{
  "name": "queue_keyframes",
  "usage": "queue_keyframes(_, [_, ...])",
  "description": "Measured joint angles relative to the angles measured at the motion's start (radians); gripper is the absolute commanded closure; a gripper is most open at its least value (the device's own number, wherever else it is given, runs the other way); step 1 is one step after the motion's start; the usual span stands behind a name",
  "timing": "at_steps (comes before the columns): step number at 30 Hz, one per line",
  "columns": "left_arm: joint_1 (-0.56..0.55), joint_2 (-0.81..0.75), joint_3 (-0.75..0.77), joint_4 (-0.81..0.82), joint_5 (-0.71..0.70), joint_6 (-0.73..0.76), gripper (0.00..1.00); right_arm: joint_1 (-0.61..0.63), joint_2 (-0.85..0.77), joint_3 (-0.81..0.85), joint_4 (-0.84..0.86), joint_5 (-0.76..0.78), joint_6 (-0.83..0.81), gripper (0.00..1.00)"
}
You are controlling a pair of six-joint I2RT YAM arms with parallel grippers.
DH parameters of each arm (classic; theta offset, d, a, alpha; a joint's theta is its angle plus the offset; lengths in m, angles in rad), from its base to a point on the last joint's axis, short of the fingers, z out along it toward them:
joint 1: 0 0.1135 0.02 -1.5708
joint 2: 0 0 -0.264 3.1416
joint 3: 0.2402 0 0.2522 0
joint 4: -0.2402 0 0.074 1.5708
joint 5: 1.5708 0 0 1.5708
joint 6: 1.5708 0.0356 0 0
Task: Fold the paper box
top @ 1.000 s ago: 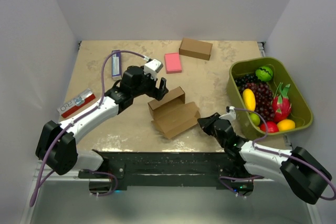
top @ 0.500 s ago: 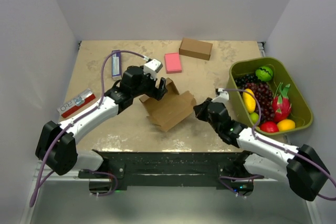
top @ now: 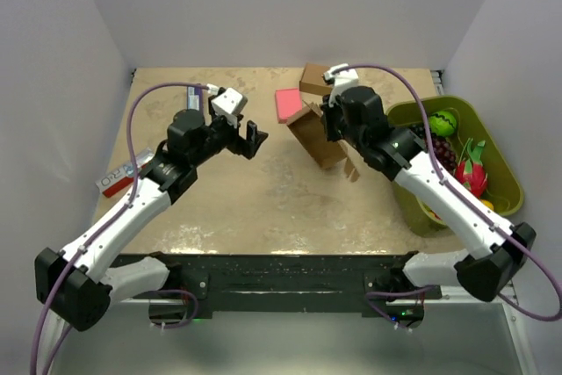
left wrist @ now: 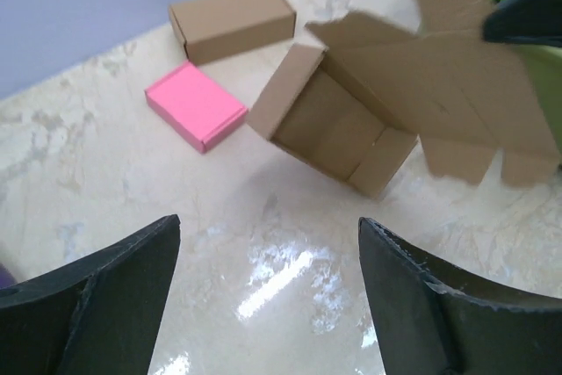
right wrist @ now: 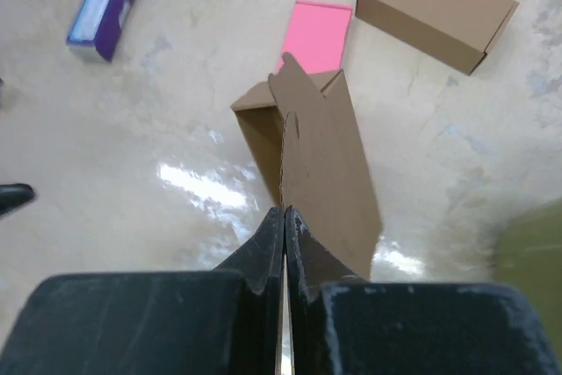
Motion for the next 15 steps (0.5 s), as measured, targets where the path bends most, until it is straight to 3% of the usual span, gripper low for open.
queue_keyframes(5, [0.013, -0.066, 0.000, 0.053, 0.139, 0.071, 0.10, -0.009, 0.151, 0.266, -0.236, -0.100, -0.207, 1.00])
queue_keyframes(10, [0.012, -0.018, 0.026, 0.058, 0.305, 0.154, 0.04, -0.020, 0.236, 0.436, -0.422, -0.226, -0.356, 1.00])
queue_keyframes(15, [0.013, -0.020, 0.014, 0.045, 0.319, 0.231, 0.03, -0.024, 0.254, 0.510, -0.528, -0.342, -0.443, 1.00])
